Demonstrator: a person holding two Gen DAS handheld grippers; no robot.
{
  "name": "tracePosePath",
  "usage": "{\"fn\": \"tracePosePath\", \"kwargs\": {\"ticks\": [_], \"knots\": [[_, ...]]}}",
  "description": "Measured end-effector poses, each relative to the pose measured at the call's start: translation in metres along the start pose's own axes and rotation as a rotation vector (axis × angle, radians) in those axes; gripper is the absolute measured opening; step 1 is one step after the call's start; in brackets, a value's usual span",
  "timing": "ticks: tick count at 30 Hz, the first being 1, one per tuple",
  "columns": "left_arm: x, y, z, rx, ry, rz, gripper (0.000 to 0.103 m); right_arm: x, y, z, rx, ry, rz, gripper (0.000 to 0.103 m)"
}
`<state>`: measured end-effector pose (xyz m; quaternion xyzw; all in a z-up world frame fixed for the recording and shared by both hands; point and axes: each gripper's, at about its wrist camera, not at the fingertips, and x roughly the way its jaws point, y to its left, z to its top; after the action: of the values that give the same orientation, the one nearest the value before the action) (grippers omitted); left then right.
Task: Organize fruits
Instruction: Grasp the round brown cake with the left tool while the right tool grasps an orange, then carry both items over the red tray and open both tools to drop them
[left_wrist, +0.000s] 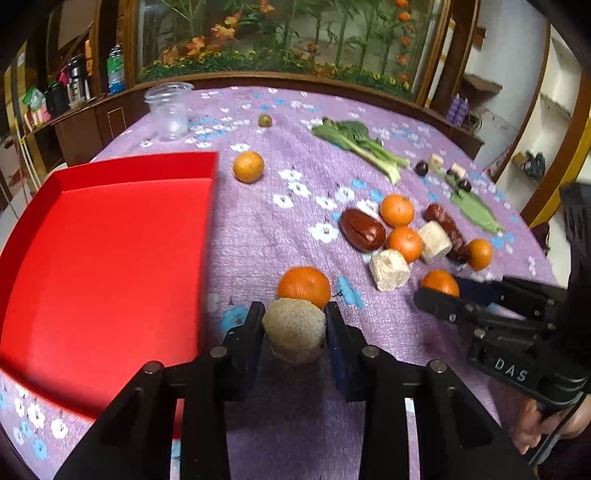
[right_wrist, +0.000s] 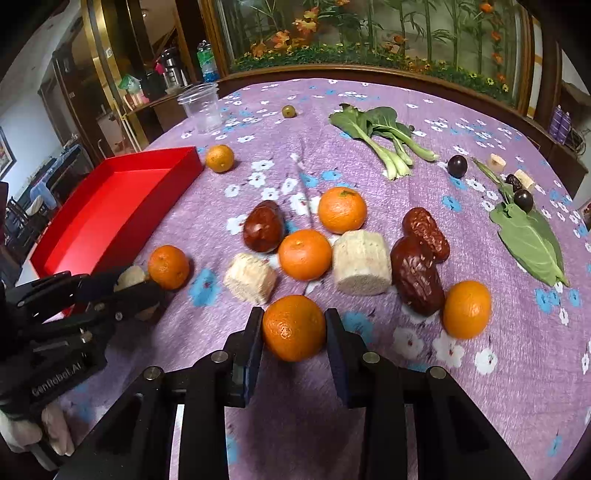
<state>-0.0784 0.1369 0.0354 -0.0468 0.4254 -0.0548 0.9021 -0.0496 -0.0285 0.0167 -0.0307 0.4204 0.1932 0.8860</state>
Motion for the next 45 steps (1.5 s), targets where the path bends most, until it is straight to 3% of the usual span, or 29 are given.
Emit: {"fn": "tracePosePath", "kwargs": {"ticks": [7,17,22,27,37,41,45], "knots": [[-0.042,0.03,-0.001,-0.092,-0.093,0.005,0.032,-0.034,0.024,-0.002,-0.036,-0.054,0.008,0.035],[-0.073,0.116,-0.014,-0.287,-0.16,0.118,0.032,-0.05,0.091,0.005,-0.126,-0.082,0.109,0.036],[-0.077,0.149,-0.019,-0.351,-0.17,0.177,0.032,-0.037,0.131,0.018,-0.151,-0.057,0.213,0.036],[-0.074,0.174,-0.021,-0.395,-0.165,0.19,0.032,-0.009,0.177,0.029,-0.2,-0.015,0.281,0.036],[-0.075,0.201,-0.028,-0.452,-0.164,0.172,0.033,0.046,0.227,0.031,-0.25,0.076,0.297,0.036],[-0.082,0.204,-0.029,-0.47,-0.182,0.161,0.053,0.051,0.232,0.033,-0.25,0.07,0.296,0.037],[-0.092,0.204,-0.029,-0.488,-0.202,0.157,0.058,0.046,0.229,0.033,-0.237,0.06,0.302,0.043]]}}
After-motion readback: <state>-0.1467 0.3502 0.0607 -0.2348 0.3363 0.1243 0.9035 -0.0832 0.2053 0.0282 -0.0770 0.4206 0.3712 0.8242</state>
